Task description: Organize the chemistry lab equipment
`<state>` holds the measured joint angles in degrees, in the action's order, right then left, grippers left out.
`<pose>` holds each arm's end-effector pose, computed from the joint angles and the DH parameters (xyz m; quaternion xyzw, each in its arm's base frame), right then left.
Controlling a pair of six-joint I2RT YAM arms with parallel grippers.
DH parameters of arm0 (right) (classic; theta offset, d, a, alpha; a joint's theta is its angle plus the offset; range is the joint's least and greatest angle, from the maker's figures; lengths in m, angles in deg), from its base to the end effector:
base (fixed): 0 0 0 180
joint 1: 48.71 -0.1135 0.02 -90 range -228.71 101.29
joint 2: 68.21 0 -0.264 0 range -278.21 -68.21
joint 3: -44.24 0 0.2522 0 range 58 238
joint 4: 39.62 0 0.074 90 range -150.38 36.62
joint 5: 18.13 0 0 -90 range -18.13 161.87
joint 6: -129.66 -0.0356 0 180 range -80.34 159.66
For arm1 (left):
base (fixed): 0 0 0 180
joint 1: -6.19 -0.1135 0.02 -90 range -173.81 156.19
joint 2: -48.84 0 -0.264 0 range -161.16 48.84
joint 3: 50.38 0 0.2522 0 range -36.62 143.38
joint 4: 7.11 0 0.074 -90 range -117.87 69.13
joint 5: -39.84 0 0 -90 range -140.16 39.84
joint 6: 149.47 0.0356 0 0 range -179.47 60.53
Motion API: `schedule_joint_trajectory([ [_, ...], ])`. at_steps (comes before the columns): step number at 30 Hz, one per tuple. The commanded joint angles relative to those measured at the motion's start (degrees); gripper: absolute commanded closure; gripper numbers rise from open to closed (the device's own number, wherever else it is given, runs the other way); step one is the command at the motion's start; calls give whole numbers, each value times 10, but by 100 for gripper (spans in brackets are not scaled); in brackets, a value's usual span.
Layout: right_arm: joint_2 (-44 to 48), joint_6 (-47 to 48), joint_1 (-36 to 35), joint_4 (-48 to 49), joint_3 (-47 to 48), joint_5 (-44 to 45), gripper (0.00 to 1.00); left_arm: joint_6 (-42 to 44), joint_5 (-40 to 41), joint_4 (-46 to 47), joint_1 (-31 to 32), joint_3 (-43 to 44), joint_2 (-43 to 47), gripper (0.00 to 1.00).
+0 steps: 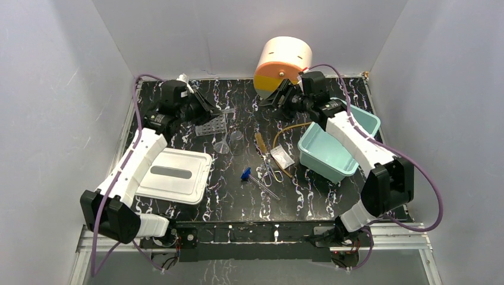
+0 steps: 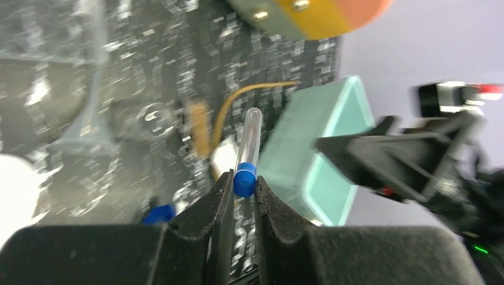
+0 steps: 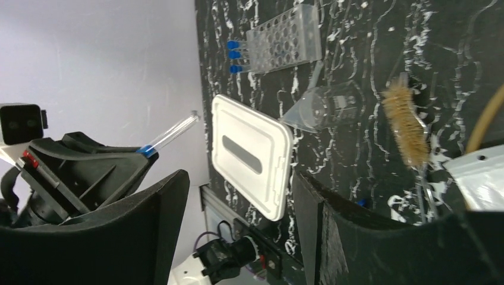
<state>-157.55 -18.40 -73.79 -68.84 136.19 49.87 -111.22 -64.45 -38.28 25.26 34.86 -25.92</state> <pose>0.3245 0.1666 0.3410 0.1409 0.8293 0.4637 0.2781 0.2808 -0.1064 0.3758 -0.1618 0.8031 -0.4103 0.4006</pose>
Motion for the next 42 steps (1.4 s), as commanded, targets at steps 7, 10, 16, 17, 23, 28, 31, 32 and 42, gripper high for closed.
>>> schedule_joint_trajectory([
  [7,60,106,3,-44,-4,90,29,148,123,-370,-3,154,-132,91],
  [10,66,109,3,-45,-11,92,29,165,144,-389,-3,191,-168,92],
  [16,73,115,3,-49,-22,92,30,201,182,-441,-3,293,-250,91],
  [17,74,116,3,-50,-23,92,29,205,187,-449,-3,305,-261,91],
  [23,73,135,2,-60,-14,95,30,217,225,-464,-6,349,-309,91],
  [28,74,133,1,-54,-26,93,30,233,234,-485,-17,408,-354,91],
  [31,72,132,1,-51,-28,94,30,241,232,-488,-18,440,-378,91],
  [32,71,133,1,-50,-27,95,30,243,234,-486,-20,441,-382,91],
  [42,71,137,1,-40,-31,97,30,261,253,-501,-32,461,-415,91],
])
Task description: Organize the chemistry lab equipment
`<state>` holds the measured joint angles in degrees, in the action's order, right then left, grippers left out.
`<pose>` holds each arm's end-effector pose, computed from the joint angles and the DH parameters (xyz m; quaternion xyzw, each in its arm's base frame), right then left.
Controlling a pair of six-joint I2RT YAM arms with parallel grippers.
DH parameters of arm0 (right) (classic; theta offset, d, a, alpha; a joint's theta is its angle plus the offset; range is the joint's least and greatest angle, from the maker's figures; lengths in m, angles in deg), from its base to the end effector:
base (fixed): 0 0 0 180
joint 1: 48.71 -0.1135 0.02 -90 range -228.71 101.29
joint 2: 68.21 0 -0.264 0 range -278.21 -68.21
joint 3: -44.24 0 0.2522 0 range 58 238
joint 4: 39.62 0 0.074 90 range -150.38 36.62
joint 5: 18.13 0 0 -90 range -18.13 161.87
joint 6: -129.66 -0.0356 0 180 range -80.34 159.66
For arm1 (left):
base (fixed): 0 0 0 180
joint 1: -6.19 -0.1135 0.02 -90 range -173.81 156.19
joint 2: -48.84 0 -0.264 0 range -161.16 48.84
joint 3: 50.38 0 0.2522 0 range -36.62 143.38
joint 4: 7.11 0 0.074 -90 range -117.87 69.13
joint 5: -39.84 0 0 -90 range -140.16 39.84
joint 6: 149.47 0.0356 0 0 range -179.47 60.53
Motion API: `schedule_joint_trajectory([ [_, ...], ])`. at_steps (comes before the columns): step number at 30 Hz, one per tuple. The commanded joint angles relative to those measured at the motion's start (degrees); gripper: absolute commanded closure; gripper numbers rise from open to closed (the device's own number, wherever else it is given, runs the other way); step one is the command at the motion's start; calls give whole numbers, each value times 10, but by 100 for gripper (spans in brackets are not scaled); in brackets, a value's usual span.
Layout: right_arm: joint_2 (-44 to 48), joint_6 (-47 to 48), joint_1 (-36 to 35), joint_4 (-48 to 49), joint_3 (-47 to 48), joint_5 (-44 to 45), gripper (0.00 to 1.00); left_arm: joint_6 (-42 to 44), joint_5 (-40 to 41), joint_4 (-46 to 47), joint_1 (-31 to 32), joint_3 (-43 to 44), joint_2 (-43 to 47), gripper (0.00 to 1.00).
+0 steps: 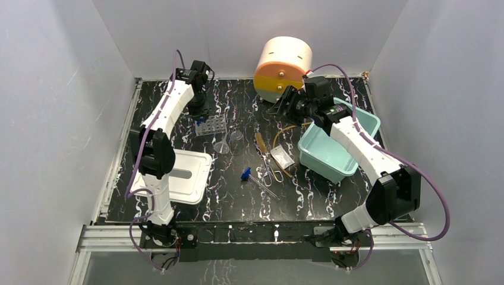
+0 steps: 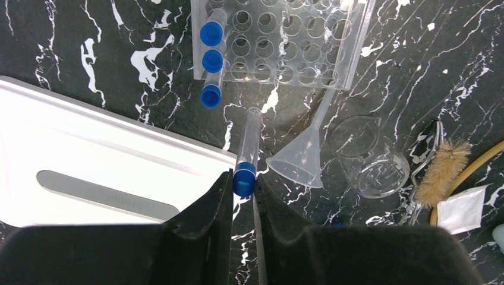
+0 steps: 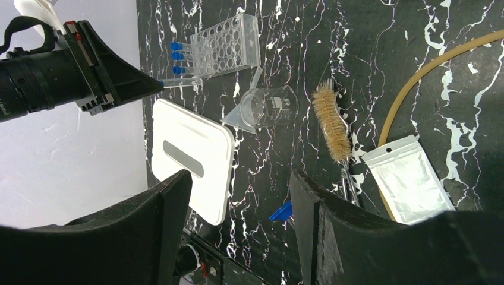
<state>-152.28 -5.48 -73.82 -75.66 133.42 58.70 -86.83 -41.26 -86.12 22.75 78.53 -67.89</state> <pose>0.3018 0.1504 0.3427 0.0946 0.8610 0.3634 0.3431 0.4120 -0.1168 0.3021 -0.1074 0.9709 -0.0044 0.2141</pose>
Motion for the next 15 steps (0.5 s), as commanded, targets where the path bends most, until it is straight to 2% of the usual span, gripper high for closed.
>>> schedule_joint_trajectory([
  [1,19,8,1,30,-4,9,30,19,22,-22,-6,26,2,91],
  [15,22,9,1,35,-5,10,30,44,33,-28,-7,56,-36,91],
])
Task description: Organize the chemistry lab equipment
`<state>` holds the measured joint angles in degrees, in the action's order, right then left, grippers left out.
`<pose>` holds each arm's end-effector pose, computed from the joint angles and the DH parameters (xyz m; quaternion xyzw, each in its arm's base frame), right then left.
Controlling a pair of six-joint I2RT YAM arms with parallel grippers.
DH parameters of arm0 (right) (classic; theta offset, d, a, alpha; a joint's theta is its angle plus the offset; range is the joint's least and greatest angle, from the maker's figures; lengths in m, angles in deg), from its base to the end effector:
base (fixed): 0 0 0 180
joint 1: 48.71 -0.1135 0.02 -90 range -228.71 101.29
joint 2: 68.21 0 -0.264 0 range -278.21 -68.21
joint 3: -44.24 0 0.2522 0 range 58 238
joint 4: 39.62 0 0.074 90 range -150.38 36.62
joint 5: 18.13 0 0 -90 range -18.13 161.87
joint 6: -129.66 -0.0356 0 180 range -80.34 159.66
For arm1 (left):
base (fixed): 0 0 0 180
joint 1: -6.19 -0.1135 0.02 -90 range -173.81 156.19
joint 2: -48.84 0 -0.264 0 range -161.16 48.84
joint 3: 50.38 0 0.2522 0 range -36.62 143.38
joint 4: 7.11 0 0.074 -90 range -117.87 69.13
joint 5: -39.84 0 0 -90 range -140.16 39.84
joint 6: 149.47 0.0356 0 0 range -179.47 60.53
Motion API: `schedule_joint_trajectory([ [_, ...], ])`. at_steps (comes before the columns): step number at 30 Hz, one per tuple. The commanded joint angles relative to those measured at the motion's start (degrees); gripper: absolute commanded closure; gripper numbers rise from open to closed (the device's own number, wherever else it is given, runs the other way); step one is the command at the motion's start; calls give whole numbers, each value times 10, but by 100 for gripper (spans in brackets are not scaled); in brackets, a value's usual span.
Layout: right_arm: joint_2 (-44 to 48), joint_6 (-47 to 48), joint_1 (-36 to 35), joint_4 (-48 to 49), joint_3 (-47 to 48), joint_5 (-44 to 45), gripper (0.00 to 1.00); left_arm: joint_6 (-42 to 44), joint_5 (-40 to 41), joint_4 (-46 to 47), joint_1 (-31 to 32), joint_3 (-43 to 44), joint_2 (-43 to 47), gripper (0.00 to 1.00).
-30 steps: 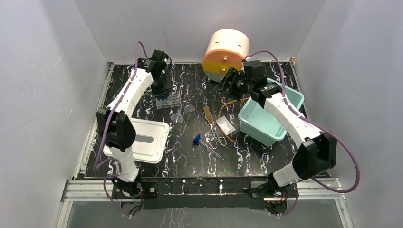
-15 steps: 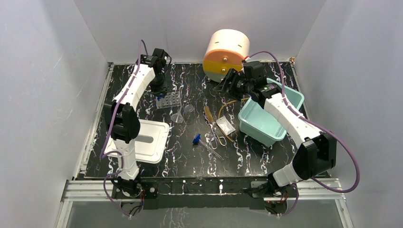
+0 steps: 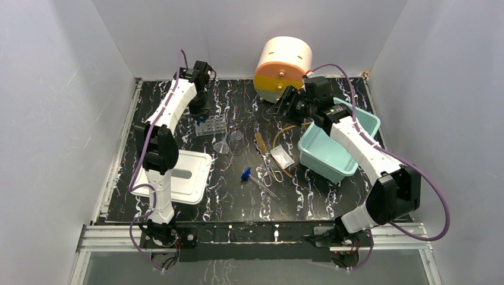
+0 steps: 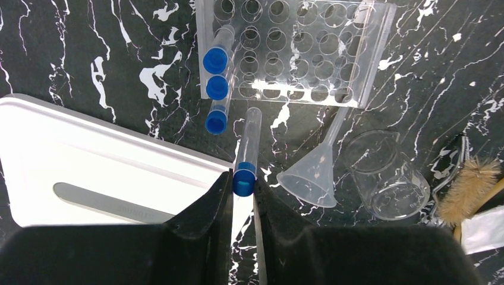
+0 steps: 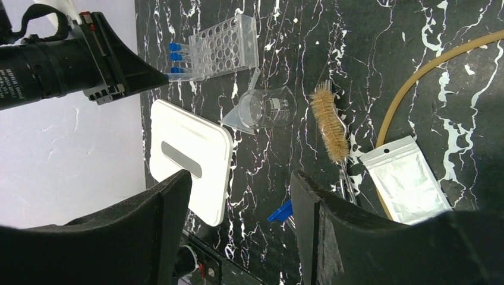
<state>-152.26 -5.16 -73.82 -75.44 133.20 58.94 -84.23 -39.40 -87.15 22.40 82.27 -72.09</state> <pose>0.3019 0.1503 0.3418 0.0933 0.8612 0.3611 0.3454 0.4271 -0.1173 0.2899 -0.0905 0.9738 0.0207 0.2076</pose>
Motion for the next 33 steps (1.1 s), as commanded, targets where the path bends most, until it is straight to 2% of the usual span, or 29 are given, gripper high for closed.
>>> schedule_joint_trajectory([
  [1,22,6,1,33,-3,6,30,19,13,-16,-3,19,6,91],
  [33,21,3,1,38,-13,8,30,63,46,19,11,-6,-17,92],
])
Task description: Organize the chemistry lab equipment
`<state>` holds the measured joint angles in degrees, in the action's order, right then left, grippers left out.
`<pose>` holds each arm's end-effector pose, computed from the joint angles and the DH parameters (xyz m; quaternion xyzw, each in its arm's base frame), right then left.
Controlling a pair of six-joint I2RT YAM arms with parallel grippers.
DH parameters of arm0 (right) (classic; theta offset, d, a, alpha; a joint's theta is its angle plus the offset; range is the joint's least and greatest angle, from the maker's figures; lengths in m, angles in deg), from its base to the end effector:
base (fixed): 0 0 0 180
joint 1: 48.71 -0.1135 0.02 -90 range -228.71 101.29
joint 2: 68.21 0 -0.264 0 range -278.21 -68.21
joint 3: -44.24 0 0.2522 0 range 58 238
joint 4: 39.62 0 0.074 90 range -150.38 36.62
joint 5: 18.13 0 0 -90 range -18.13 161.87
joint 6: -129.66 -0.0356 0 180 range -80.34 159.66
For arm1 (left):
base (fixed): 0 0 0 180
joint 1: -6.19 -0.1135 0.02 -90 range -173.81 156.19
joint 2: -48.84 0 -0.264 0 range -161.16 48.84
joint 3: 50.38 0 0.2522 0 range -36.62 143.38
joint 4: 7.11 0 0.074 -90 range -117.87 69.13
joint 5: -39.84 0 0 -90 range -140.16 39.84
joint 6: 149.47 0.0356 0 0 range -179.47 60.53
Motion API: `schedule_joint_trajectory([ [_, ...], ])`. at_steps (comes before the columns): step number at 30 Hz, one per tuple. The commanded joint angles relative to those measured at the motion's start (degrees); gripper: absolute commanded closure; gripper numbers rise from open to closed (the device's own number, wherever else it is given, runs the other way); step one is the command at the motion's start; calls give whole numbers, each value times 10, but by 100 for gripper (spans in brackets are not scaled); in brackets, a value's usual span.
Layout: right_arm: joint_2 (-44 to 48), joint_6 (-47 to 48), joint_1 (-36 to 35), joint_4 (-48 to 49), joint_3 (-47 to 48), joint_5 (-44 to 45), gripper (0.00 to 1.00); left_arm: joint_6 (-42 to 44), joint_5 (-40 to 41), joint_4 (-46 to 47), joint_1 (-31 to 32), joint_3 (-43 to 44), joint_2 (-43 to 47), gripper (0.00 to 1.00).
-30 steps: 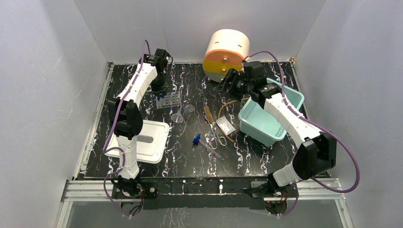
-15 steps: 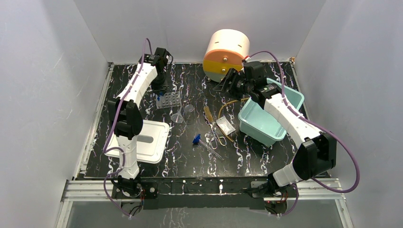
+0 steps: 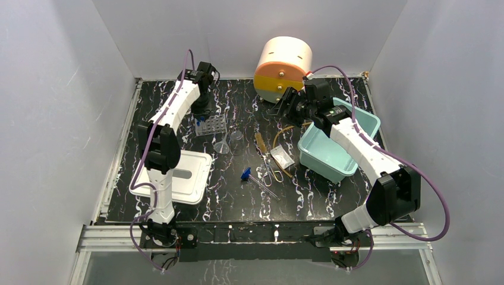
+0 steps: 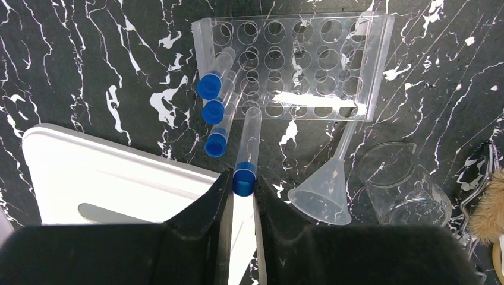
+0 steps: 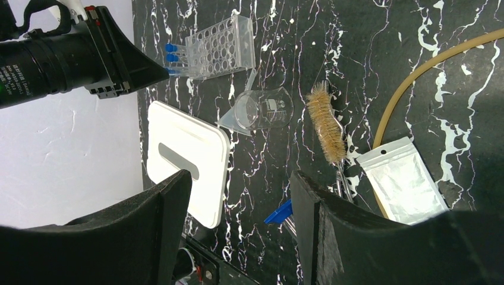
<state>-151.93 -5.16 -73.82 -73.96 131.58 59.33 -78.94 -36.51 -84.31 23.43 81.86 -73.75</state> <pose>0.3012 0.1497 0.3363 0.0947 0.8604 0.3595 0.3485 0.4345 -0.1260 0.2778 -0.0421 0.9733 0.0498 0.2202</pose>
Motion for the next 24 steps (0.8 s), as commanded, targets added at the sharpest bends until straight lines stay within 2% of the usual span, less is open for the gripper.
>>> schedule_joint_trajectory([
  [1,17,4,1,23,3,4,30,11,16,-9,2,-2,0,92],
  [14,13,6,1,24,8,2,30,11,-12,-13,2,-12,9,92],
  [24,19,7,1,28,4,0,30,17,-5,-1,1,-16,-4,91],
])
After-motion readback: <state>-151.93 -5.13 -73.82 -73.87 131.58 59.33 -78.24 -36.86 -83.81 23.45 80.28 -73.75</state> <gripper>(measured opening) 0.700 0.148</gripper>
